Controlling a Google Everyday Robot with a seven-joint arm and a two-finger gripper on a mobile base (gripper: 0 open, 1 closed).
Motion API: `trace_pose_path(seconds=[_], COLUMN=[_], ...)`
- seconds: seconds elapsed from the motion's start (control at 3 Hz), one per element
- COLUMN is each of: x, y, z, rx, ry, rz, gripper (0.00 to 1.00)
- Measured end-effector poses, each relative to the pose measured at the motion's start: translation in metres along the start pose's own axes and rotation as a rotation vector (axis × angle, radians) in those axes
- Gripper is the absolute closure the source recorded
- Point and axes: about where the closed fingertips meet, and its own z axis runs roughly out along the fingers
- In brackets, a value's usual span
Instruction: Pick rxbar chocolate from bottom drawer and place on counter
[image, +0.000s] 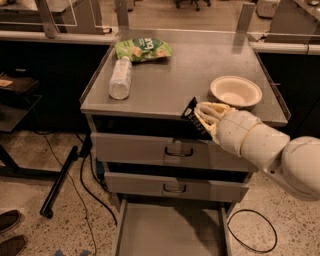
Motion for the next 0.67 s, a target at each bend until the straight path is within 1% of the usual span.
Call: trace_pose_path(seconds=[0.33, 0.67], x=[-0.0351, -0.0376], y=[-0.0292, -0.0327], z=[0.0216, 0.0285], rx=[-0.009, -0.02], ry=[-0.03, -0.031], rz=[-0.044, -0.051], gripper=[1.0, 1.0])
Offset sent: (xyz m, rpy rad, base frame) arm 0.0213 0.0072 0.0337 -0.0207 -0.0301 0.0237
